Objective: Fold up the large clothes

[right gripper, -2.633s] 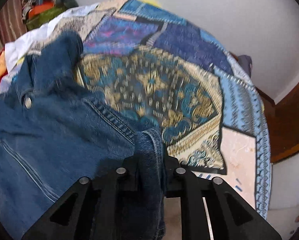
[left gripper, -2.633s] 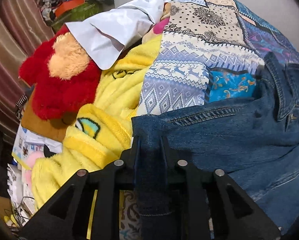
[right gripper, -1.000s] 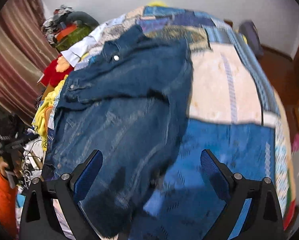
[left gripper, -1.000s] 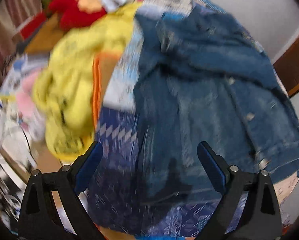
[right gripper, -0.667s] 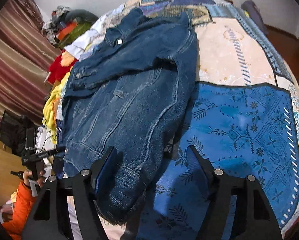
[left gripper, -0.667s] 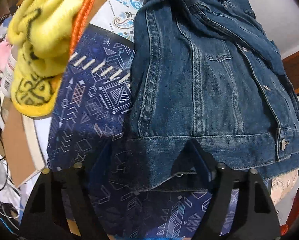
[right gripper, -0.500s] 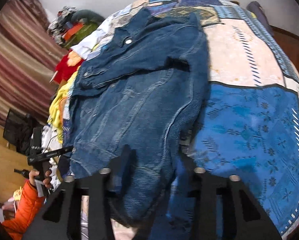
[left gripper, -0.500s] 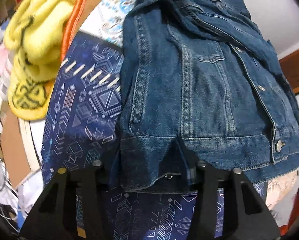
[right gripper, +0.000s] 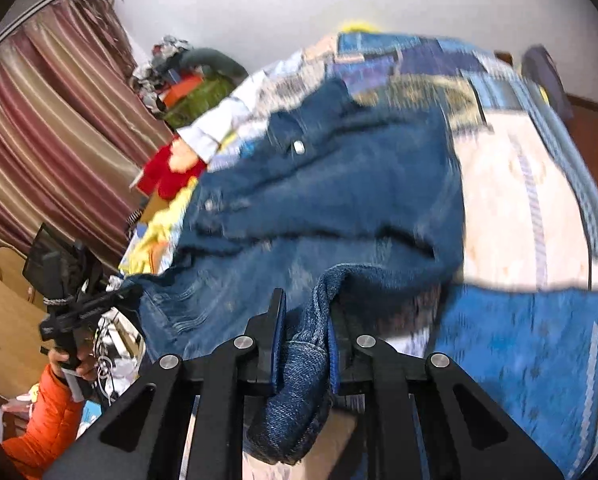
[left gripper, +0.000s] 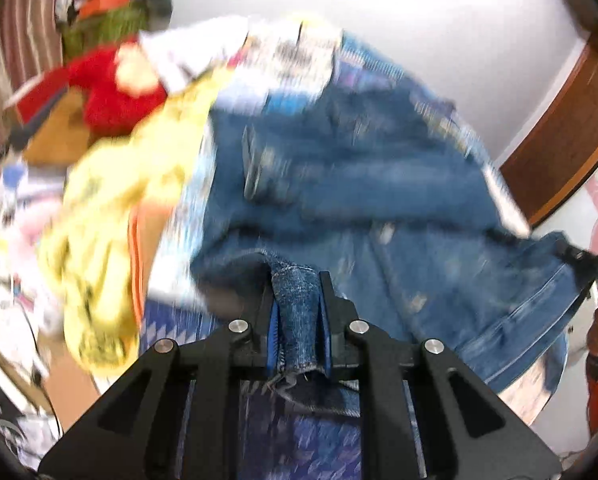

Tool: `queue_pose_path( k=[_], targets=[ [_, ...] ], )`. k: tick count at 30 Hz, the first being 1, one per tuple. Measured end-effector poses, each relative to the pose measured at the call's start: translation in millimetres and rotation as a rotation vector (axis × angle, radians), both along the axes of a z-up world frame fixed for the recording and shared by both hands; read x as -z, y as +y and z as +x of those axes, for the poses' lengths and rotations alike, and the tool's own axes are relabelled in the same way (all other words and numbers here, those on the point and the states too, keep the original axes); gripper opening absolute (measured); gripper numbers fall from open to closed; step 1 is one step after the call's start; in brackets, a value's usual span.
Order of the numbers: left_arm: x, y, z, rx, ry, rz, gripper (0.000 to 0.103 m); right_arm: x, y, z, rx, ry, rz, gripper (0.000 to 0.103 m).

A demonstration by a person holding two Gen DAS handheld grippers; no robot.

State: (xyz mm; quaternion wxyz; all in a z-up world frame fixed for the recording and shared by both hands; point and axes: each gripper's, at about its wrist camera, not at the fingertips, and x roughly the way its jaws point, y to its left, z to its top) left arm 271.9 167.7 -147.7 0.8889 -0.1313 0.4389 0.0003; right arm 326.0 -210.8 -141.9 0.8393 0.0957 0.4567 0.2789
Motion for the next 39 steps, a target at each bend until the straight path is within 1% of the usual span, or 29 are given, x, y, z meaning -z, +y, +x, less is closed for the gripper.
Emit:
queue_pose_path(
  k=[2,6,9,12,14,17,20,21,23,25,26,27,29,30,31,32,34,36,38,39],
  targets=[
    [-21,4,14,-0.006,-0.052,0.004,0.016,-12,2,12,0.013,-0.036,0.008,0.014],
    [-50,23,46,-0.050,-0.126,-0.002,0.015,-37,-5,48,0.075,-0.096,0.051,0.014],
    [-60,39,69,-0.094,-0.151,-0.021,0.015,-45,-15,80,0.133,-0.112,0.063,0.014],
    [-57,62,105,-0.166,-0.147,-0.039,0.015,-38,-23,120,0.199,-0.099,0.056,0.013],
    [-51,67,127,-0.187,-0.136,-0.040,0.015,-26,-24,148,0.235,-0.074,0.045,0.013],
    [-34,73,164,-0.209,-0.095,-0.037,0.015,-2,-19,189,0.268,-0.029,0.022,0.013],
    [-11,74,196,-0.224,-0.045,-0.007,0.015,21,-13,219,0.278,-0.002,-0.013,0.013],
    [1,75,208,-0.226,-0.021,0.007,0.016,33,-12,230,0.282,0.020,-0.015,0.013],
    [18,78,221,-0.229,0.010,0.014,0.016,51,-13,247,0.282,0.053,-0.019,0.014],
    [41,82,235,-0.238,0.056,0.025,0.016,66,-13,257,0.275,0.071,-0.042,0.014],
    [54,85,241,-0.248,0.082,0.034,0.016,74,-13,263,0.268,0.075,-0.065,0.014],
    [66,89,245,-0.263,0.113,0.046,0.016,78,-15,265,0.290,0.059,-0.115,0.014],
    [89,97,249,-0.282,0.165,0.041,0.016,79,-28,271,0.376,0.003,-0.284,0.014],
    [103,102,249,-0.292,0.190,0.030,0.017,81,-39,274,0.406,0.001,-0.329,0.014],
    [109,104,249,-0.286,0.192,0.025,0.017,83,-50,277,0.420,0.017,-0.339,0.014],
    [109,103,248,-0.271,0.184,0.037,0.017,85,-67,279,0.421,0.049,-0.319,0.014],
    [105,95,248,-0.235,0.182,0.087,0.018,85,-88,277,0.419,0.068,-0.284,0.014],
    [100,87,247,-0.200,0.190,0.142,0.019,79,-98,268,0.398,0.045,-0.310,0.014],
    [91,82,244,-0.182,0.187,0.160,0.021,71,-97,257,0.359,0.013,-0.337,0.014],
    [85,81,243,-0.179,0.180,0.159,0.024,66,-94,249,0.332,-0.006,-0.343,0.014]
  ],
)
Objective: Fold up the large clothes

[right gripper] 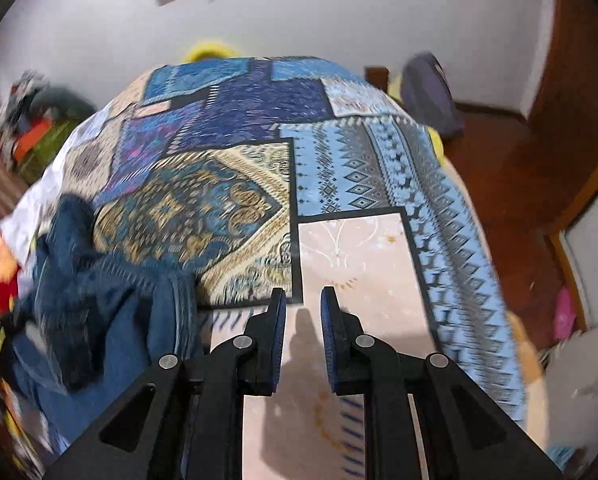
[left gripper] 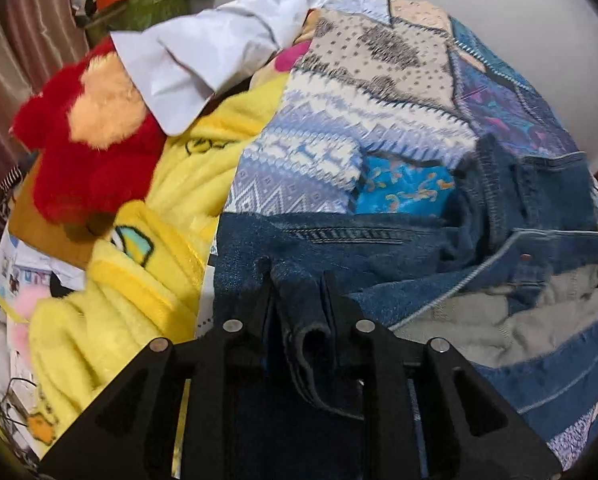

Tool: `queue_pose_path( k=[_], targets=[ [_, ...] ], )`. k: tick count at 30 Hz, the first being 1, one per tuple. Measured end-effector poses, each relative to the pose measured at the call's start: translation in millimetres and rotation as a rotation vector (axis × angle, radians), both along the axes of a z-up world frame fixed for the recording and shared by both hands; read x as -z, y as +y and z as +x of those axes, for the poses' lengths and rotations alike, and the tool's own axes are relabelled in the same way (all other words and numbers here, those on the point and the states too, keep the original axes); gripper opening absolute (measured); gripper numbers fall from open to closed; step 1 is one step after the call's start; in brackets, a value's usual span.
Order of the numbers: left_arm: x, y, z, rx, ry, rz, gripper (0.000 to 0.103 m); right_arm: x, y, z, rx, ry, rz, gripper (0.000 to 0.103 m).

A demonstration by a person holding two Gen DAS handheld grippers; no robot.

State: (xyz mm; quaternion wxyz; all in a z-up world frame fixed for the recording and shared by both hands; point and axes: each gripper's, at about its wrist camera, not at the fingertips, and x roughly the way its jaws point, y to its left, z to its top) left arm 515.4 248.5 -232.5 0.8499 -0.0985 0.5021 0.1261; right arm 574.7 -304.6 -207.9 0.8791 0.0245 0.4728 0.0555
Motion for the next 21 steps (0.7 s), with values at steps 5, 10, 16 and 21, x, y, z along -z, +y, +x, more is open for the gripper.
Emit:
queue_pose_path(
  k=[5,10,16,21],
  targets=[
    [-51,-9,-24,0.026,-0.106,0.065,0.053,-27,37,-42,-0.169,-0.055,0.048,0.014],
    [-80,-31,-49,0.134,-0.120,0.148,0.061,-40,83,-71,-0.339,-0.045,0.100,0.014],
    [-59,-74,-77,0.298,-0.074,0.174,0.074,-33,130,-99,-0.456,-0.030,0.087,0.014],
    [-5,-102,-74,0.365,0.036,0.184,0.074,0,160,-101,-0.504,0.039,0.054,0.014]
  ],
)
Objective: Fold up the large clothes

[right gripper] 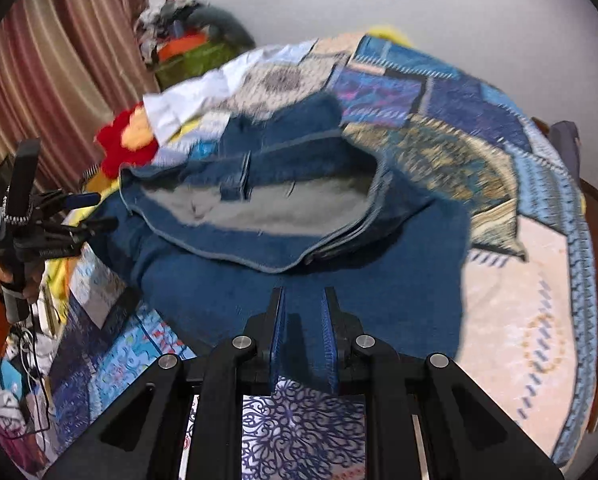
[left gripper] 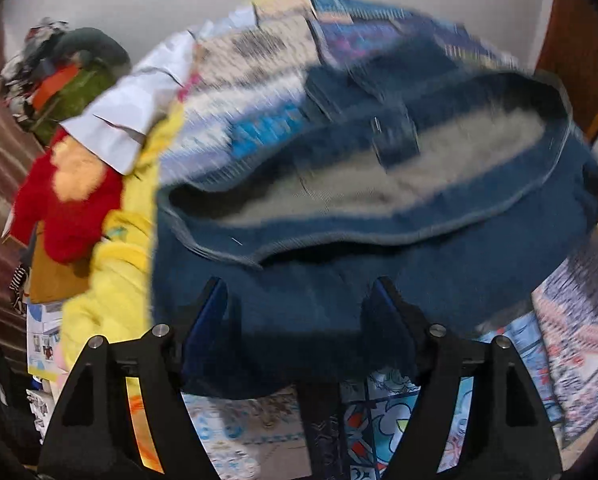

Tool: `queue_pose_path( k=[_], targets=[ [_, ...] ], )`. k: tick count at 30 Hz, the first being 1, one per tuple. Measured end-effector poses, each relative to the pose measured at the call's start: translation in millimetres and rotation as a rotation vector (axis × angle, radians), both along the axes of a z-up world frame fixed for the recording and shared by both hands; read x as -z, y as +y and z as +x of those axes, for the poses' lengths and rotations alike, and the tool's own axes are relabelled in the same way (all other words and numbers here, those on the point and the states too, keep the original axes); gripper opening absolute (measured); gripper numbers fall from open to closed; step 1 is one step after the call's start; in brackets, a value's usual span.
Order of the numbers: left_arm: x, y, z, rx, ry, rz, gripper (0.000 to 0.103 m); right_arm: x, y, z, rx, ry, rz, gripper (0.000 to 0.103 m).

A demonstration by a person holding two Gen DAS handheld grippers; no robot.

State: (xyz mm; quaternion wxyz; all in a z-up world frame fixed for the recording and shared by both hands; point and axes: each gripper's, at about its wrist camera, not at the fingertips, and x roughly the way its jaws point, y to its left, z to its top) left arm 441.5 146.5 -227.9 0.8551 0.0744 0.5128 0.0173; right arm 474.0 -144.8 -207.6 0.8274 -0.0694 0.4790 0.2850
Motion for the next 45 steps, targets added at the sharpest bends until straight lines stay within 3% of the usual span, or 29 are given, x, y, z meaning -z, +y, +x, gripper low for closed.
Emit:
queue_pose_path(
  k=[5,12,16,17,20,23,26,29,33,36,40,43,45],
  targets=[
    [31,0,32,-0.040,0.031,0.075,0.074,23,19,15,-0.024,-0.024,-0.059,0.014],
    [16,54,103,-0.210,-0.005,0.085,0.074,17,29,80,0.011,-0.033,-0.057,0.014],
    [20,82,135,-0.295,0.026,0.026,0.077,8,15,124,0.168,-0.096,-0.044,0.014],
    [21,90,139,-0.322,0.042,-0.019,0.077,8,13,134,0.211,-0.109,-0.060,0.014],
    [15,101,136,-0.398,0.036,-0.114,0.077,11,-3,155,0.265,-0.024,0.024,0.014],
    [-5,101,121,-0.394,-0.015,-0.162,0.077,2,-8,148,0.272,-0.032,0.045,0.014],
    [-39,94,108,-0.343,-0.090,-0.120,0.077,-15,-2,128,0.233,-0.100,0.030,0.014],
    [-70,87,91,-0.290,-0.154,-0.094,0.077,-28,9,111,0.184,-0.096,0.080,0.014],
    [-86,71,70,-0.207,-0.159,-0.059,0.081,-34,37,80,0.096,-0.079,0.096,0.014],
    [-71,57,55,-0.159,-0.131,-0.040,0.082,-29,60,61,0.041,-0.063,0.097,0.014],
    [-32,47,41,-0.136,-0.056,-0.081,0.082,-5,89,40,-0.018,-0.022,0.076,0.014],
    [0,42,36,-0.136,-0.006,-0.075,0.082,27,109,32,-0.063,0.037,-0.008,0.014],
    [24,43,34,-0.172,0.026,0.002,0.082,53,118,32,-0.095,0.071,-0.110,0.014]
  ],
)
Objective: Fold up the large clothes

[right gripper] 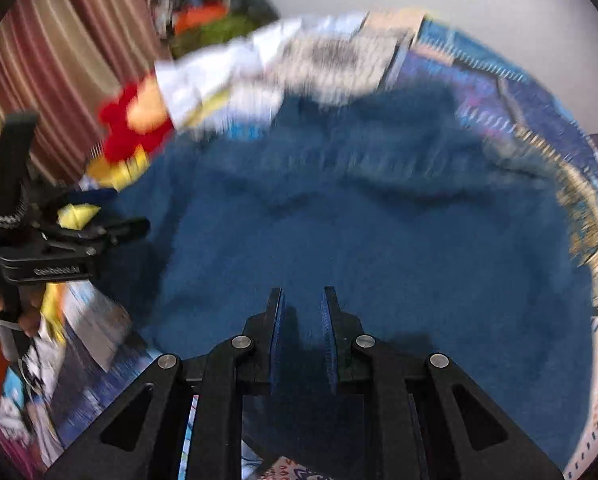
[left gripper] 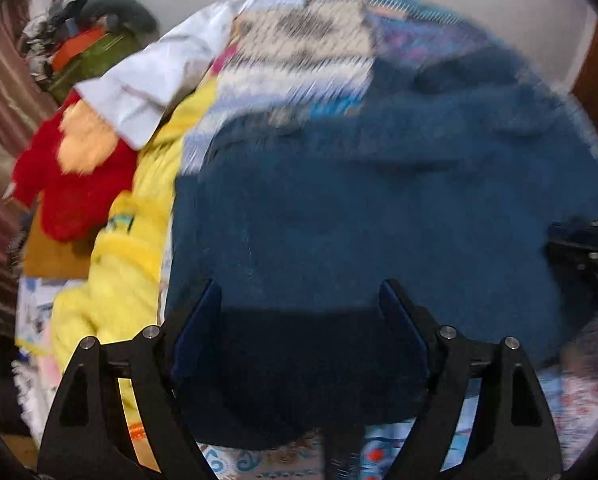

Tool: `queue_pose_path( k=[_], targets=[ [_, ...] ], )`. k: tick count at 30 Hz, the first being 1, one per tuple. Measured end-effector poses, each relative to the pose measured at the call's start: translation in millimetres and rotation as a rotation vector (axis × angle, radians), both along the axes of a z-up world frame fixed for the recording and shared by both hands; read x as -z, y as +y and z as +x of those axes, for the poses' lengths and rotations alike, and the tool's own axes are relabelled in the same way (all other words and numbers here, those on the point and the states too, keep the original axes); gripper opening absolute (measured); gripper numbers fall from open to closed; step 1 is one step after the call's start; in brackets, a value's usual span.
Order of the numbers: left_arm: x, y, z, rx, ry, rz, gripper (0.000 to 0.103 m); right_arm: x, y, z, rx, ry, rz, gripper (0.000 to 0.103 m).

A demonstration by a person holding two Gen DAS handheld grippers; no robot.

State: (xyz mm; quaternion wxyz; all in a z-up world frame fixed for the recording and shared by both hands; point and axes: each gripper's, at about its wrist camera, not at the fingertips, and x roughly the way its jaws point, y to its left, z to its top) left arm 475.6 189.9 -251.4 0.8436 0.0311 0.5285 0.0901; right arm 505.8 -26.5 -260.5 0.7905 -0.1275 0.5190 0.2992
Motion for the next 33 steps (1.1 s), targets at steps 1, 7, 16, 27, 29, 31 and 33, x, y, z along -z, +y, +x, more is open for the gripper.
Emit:
queue_pose_path(
  k=[1,7,16,27,29,31,33],
  targets=[
    [5,2,-2,-0.006,0.004,0.017,0.082,7,0,0,-0.016,-0.004,-0.018,0.014],
    [10,-2,-11,0.086,-0.012,0.110,0.082,1,-25,-5,-0.040,-0.073,-0.037,0.014],
    [1,8,-27,0.060,-0.040,0.099,0.082,-21,-81,-10,0.043,-0.212,-0.189,0.014],
    [-14,78,-68,-0.146,-0.065,-0.041,0.090,-34,-159,-24,0.139,-0.180,-0.159,0.014],
    [-18,80,-75,-0.162,-0.070,-0.054,0.090,-37,-164,-29,0.164,-0.201,-0.186,0.014],
    [-25,74,-83,-0.167,-0.087,-0.014,0.090,-40,-169,-33,0.188,-0.219,-0.214,0.014],
    [-36,68,-92,-0.178,-0.109,0.054,0.089,-44,-180,-35,0.212,-0.191,-0.190,0.014]
  ],
)
